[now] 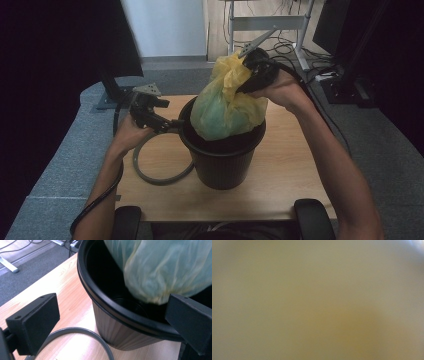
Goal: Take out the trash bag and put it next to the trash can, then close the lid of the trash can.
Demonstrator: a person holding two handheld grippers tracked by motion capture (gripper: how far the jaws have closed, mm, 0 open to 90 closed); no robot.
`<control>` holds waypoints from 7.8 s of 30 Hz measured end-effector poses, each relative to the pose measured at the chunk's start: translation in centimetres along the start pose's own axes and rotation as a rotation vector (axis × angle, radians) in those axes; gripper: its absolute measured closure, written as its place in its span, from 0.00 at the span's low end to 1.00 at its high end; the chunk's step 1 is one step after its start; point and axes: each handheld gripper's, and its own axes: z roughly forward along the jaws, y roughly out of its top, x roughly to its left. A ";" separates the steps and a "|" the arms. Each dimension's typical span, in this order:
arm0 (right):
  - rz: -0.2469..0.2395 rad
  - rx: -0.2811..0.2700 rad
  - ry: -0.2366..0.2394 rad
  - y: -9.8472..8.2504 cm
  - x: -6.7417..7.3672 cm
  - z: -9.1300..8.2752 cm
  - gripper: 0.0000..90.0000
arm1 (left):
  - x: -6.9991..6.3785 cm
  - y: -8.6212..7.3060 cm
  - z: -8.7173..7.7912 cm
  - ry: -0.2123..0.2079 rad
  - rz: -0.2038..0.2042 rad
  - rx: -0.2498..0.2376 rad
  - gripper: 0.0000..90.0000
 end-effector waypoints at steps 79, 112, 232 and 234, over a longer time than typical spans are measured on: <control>0.292 0.058 -0.455 -14.3 -9.1 -3.5 0.83 | 1.7 -5.8 0.6 0.043 -0.075 0.009 0.00; 0.362 0.064 -0.443 -22.5 -11.1 6.6 0.76 | 1.6 -14.1 5.8 0.153 -0.111 0.005 0.00; 0.498 0.069 -0.515 -40.2 -0.4 9.2 0.00 | 4.1 -21.6 8.1 0.353 -0.291 0.109 0.00; 0.498 0.069 -0.515 -40.2 -0.4 9.2 0.00 | 4.5 -21.5 7.9 0.363 -0.298 0.100 0.00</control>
